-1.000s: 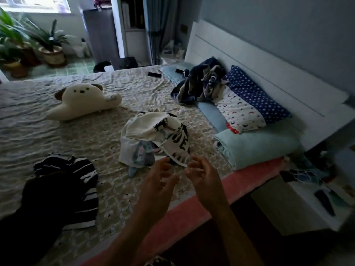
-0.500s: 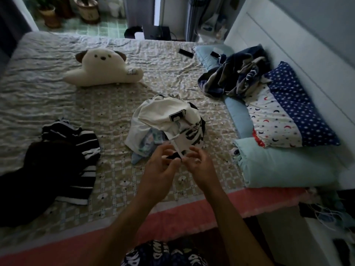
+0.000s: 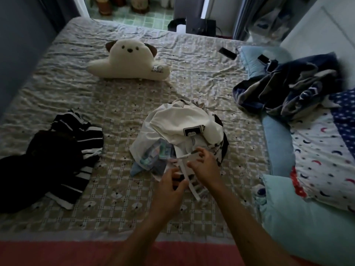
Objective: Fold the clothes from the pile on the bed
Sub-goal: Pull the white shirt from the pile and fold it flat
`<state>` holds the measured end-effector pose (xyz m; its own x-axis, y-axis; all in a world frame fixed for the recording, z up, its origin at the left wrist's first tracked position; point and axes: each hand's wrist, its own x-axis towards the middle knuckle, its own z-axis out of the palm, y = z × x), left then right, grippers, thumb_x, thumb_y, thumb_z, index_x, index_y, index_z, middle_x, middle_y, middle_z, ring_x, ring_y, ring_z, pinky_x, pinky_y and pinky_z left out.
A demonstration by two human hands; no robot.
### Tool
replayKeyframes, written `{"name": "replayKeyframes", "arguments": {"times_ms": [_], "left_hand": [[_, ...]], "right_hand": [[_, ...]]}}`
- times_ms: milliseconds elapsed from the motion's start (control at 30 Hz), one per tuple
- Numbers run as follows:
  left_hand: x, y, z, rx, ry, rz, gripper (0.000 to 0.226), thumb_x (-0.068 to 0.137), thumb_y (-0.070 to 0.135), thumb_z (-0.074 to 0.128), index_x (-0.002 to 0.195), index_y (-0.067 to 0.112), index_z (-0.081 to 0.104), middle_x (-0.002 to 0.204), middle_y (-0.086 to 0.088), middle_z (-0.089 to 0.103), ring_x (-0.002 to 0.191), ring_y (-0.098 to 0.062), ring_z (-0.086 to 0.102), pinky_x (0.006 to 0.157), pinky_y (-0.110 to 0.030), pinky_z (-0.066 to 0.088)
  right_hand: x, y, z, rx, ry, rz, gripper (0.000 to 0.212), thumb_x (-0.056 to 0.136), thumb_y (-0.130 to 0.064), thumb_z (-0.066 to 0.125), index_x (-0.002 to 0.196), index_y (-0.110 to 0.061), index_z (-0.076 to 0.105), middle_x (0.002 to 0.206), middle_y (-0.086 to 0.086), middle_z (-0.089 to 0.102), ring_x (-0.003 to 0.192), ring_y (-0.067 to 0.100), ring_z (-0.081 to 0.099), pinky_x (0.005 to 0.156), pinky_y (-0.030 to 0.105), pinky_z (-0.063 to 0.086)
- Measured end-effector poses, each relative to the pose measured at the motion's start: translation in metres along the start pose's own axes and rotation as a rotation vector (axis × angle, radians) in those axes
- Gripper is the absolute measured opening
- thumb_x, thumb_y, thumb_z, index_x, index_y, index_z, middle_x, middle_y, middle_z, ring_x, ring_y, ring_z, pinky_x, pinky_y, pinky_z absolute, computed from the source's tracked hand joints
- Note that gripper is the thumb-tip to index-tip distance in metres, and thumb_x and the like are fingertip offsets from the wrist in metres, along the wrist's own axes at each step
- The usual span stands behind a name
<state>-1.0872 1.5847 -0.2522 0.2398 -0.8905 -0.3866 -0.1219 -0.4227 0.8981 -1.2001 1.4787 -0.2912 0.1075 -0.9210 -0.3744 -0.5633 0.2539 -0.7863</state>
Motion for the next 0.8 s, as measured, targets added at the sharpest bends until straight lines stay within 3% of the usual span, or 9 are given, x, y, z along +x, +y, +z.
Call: {"name": "replayKeyframes", "arguments": {"times_ms": [133,167,233,333,433,500,633,733,800], "left_hand": [[0.067,-0.055,0.049,0.038,0.044,-0.154,0.032,0.094,0.027,0.063,0.12,0.026,0.045,0.105,0.016,0.047,0.1,-0.003,0.055,0.066,-0.008,0.045],[0.085,-0.071,0.061,0.107,0.076,-0.17,0.043,0.092,0.032,0.065,0.128,0.022,0.044,0.112,0.01,0.046,0.108,-0.011,0.053,0.074,-0.01,0.043],[0.12,-0.106,0.083,0.196,0.158,-0.229,0.068,0.086,0.041,0.07,0.141,0.017,0.038,0.133,-0.003,0.04,0.126,-0.025,0.043,0.093,-0.03,0.044],[0.165,-0.15,0.11,0.14,0.26,-0.43,0.106,0.074,0.049,0.078,0.153,0.028,0.011,0.157,-0.009,0.005,0.143,-0.036,0.02,0.106,-0.043,0.039],[0.208,-0.185,0.128,0.053,0.289,-0.648,0.135,0.062,0.056,0.085,0.153,0.037,-0.012,0.158,-0.007,-0.027,0.148,-0.042,-0.005,0.112,-0.053,0.033],[0.229,-0.2,0.137,0.056,0.283,-0.674,0.133,0.06,0.055,0.086,0.154,0.033,-0.005,0.159,-0.011,-0.023,0.148,-0.041,-0.005,0.114,-0.051,0.029],[0.27,-0.217,0.148,0.215,0.284,-0.645,0.116,0.053,0.058,0.086,0.145,0.022,0.026,0.149,-0.017,0.019,0.136,-0.041,0.03,0.103,-0.044,0.041],[0.309,-0.231,0.151,0.243,0.303,-0.634,0.085,0.059,0.056,0.081,0.126,0.021,0.042,0.137,-0.017,0.037,0.124,-0.041,0.041,0.097,-0.045,0.048],[0.327,-0.23,0.153,0.24,0.335,-0.59,0.057,0.073,0.048,0.072,0.117,0.021,0.047,0.133,-0.018,0.042,0.119,-0.041,0.043,0.097,-0.048,0.047]], "right_hand": [[0.092,0.034,-0.004,-0.259,0.015,-0.145,0.056,0.077,-0.023,0.075,0.128,-0.02,0.053,0.132,0.007,0.035,0.115,0.027,0.051,0.09,0.034,0.05],[0.114,0.043,-0.003,-0.342,0.009,-0.194,0.053,0.076,-0.023,0.076,0.125,-0.02,0.056,0.136,0.008,0.032,0.123,0.03,0.046,0.094,0.035,0.048],[0.154,0.059,0.0,-0.535,-0.024,-0.266,0.048,0.073,-0.026,0.079,0.118,-0.024,0.063,0.151,0.008,0.018,0.139,0.034,0.027,0.104,0.042,0.042],[0.2,0.076,0.009,-0.832,-0.098,-0.326,0.048,0.073,-0.033,0.079,0.119,-0.033,0.064,0.161,0.004,-0.005,0.148,0.033,-0.003,0.115,0.053,0.026],[0.236,0.088,0.022,-1.086,-0.134,-0.408,0.05,0.074,-0.04,0.073,0.123,-0.04,0.061,0.161,0.004,-0.015,0.147,0.035,-0.016,0.115,0.062,0.007],[0.255,0.096,0.032,-1.205,-0.144,-0.443,0.051,0.074,-0.043,0.071,0.124,-0.041,0.06,0.161,0.005,-0.018,0.146,0.038,-0.019,0.113,0.067,0.001],[0.293,0.113,0.046,-1.218,-0.177,-0.396,0.048,0.078,-0.04,0.068,0.125,-0.035,0.059,0.16,0.003,-0.021,0.146,0.038,-0.017,0.109,0.072,0.005],[0.314,0.119,0.049,-1.122,-0.17,-0.418,0.054,0.074,-0.043,0.072,0.124,-0.025,0.059,0.16,-0.001,0.004,0.145,0.033,0.012,0.108,0.061,0.028],[0.323,0.114,0.042,-1.016,-0.117,-0.462,0.056,0.072,-0.042,0.072,0.122,-0.019,0.06,0.147,-0.001,0.03,0.129,0.032,0.039,0.098,0.05,0.041]]}}
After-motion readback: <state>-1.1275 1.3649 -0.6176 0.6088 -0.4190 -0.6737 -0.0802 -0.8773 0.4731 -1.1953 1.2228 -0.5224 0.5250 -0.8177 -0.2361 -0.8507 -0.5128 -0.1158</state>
